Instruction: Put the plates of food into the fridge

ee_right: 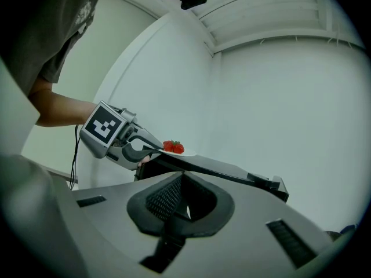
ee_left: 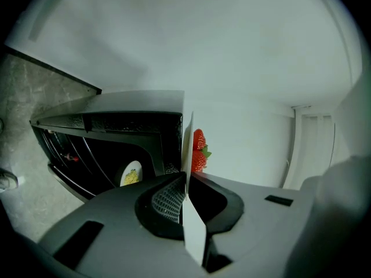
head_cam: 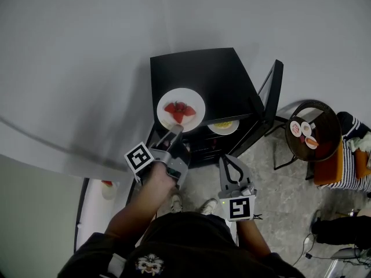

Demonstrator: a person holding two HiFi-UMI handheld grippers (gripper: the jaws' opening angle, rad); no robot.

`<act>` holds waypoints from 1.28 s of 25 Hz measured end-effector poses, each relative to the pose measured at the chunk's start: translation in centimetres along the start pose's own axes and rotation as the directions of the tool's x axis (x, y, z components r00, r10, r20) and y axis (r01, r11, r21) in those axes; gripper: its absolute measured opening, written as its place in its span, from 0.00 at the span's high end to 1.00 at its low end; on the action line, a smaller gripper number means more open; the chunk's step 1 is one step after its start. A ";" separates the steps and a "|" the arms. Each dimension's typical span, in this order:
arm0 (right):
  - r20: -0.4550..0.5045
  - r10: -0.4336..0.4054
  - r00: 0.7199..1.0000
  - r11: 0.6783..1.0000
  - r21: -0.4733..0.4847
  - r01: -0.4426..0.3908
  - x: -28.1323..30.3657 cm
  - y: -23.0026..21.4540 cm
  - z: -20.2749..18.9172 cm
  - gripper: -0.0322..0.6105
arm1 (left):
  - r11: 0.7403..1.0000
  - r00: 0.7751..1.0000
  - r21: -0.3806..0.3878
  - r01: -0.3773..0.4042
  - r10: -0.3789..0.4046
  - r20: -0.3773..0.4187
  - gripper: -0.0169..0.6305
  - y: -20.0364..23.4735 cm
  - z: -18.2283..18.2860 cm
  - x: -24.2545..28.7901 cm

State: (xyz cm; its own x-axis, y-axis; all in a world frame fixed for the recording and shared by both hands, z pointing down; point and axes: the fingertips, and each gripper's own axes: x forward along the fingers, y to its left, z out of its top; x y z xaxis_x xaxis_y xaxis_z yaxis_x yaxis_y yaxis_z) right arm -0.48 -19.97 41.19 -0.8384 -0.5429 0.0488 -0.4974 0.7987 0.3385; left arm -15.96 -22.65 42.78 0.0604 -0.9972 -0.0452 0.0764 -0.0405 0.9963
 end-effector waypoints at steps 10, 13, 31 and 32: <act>0.007 -0.013 1.000 0.999 0.032 0.013 0.1 0.2 -0.2 0.91 | 0.995 0.999 0.093 0.025 -0.021 -0.041 0.93 -0.6 -1.4 -1.1; 0.005 -0.024 1.000 0.998 0.051 0.024 0.0 0.0 -0.2 0.91 | 0.993 0.997 0.106 0.045 -0.037 -0.072 0.93 -1.4 -2.4 -1.5; -0.091 -0.284 0.955 0.952 0.089 0.292 -2.2 -4.4 -4.6 0.91 | 0.997 0.968 0.065 0.043 -0.026 -0.251 0.93 1.7 -8.7 -4.2; -0.099 -0.289 0.952 0.949 0.102 0.298 -2.2 -4.5 -4.9 0.91 | 0.998 0.966 0.059 0.038 -0.022 -0.258 0.93 2.2 -9.0 -4.2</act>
State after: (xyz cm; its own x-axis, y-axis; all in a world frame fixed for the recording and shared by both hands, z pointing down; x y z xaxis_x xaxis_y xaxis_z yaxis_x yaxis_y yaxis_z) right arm 4.70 -23.64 44.18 -0.6326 -0.7733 0.0419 -0.7450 0.6225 0.2396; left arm -7.08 -18.00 44.51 0.3136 -0.9458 -0.0845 0.0200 -0.0824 0.9964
